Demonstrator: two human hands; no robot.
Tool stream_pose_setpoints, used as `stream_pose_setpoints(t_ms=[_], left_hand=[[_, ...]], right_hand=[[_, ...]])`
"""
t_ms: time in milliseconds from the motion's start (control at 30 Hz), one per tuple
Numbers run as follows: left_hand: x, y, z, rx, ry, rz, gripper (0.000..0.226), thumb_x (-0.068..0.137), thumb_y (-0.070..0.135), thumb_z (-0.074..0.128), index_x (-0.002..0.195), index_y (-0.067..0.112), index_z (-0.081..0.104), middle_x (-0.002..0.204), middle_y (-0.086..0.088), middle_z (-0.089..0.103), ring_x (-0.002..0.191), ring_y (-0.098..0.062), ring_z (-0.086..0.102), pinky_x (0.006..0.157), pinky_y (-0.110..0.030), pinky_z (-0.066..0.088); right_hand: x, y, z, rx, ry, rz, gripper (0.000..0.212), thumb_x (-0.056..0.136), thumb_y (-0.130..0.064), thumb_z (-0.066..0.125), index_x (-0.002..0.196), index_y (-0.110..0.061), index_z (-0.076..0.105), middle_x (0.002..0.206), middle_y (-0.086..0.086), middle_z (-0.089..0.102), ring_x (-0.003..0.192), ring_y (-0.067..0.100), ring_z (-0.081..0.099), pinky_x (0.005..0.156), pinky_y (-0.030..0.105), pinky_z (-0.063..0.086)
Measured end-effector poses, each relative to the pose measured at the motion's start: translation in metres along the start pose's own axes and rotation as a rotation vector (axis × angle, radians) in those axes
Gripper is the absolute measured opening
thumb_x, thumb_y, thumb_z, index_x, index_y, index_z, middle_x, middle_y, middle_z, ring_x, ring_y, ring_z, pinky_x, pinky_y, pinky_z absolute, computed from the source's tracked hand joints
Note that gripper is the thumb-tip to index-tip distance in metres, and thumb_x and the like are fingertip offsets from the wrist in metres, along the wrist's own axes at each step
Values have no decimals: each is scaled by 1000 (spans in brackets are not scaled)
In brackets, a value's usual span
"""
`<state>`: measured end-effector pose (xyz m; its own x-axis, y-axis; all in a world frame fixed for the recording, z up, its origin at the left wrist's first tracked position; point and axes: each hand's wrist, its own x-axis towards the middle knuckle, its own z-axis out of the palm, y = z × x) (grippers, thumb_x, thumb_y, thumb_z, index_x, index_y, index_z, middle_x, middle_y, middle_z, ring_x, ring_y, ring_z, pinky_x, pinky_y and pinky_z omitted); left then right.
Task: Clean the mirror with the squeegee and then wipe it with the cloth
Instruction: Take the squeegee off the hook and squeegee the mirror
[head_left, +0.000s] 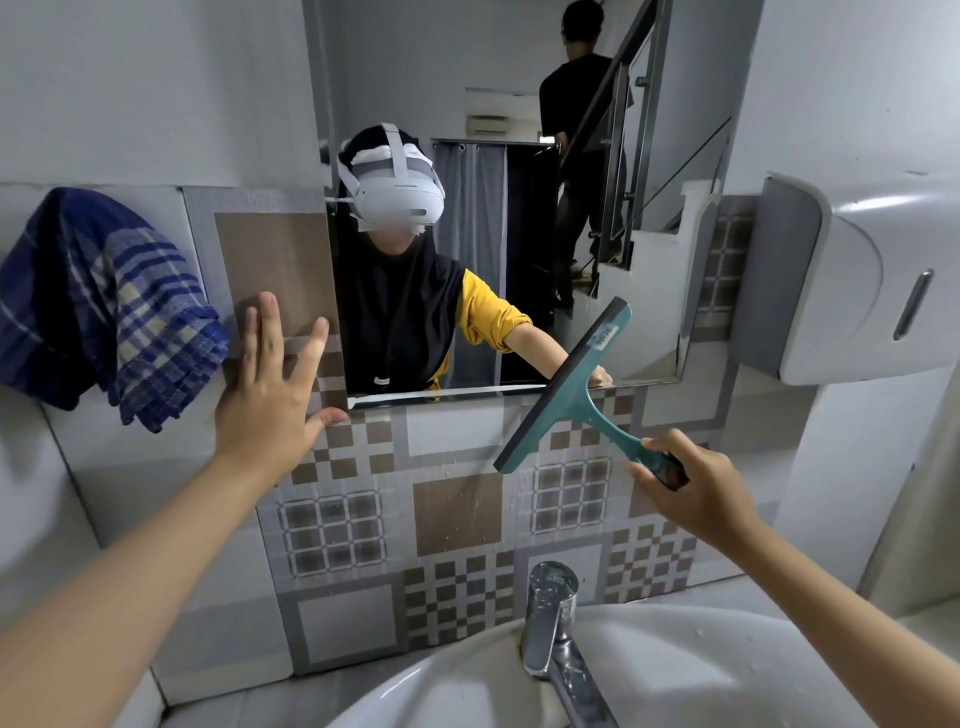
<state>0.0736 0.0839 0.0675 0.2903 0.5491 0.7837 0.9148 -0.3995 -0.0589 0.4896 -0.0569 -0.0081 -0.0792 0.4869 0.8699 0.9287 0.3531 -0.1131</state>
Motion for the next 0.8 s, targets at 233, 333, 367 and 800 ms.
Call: stream_pose_setpoints(t_ms=[233, 333, 367, 800], left_hand=[[0, 1, -2, -6, -5, -8, 103, 67, 49, 71, 148, 18, 15, 155, -20, -12, 141, -32, -13, 98, -62, 34], [-1, 2, -2, -11, -7, -11, 103, 67, 48, 72, 147, 18, 16, 155, -20, -13, 141, -32, -13, 97, -64, 35], [-1, 2, -3, -11, -8, -12, 103, 66, 47, 72, 147, 17, 17, 155, -20, -13, 141, -32, -13, 96, -64, 36], [1, 6, -4, -2, -28, -28, 101, 66, 45, 73, 147, 15, 19, 154, -20, -14, 140, -36, -11, 92, -66, 37]], right_hand=[[-4, 29, -18, -43, -66, 1, 44, 83, -53, 57, 91, -10, 61, 77, 4, 71, 51, 17, 61, 41, 28, 54], [-9, 39, -32, -22, -77, 38, 40, 82, -48, 63, 90, -8, 60, 73, -6, 65, 48, -3, 49, 43, 19, 49], [-11, 41, -37, -16, -81, 46, 40, 82, -47, 62, 89, -8, 60, 71, -14, 59, 48, -9, 44, 44, 15, 46], [-31, 59, -69, -35, -224, 228, 26, 74, -28, 75, 86, -14, 57, 46, -13, 44, 35, 3, 37, 37, 20, 40]])
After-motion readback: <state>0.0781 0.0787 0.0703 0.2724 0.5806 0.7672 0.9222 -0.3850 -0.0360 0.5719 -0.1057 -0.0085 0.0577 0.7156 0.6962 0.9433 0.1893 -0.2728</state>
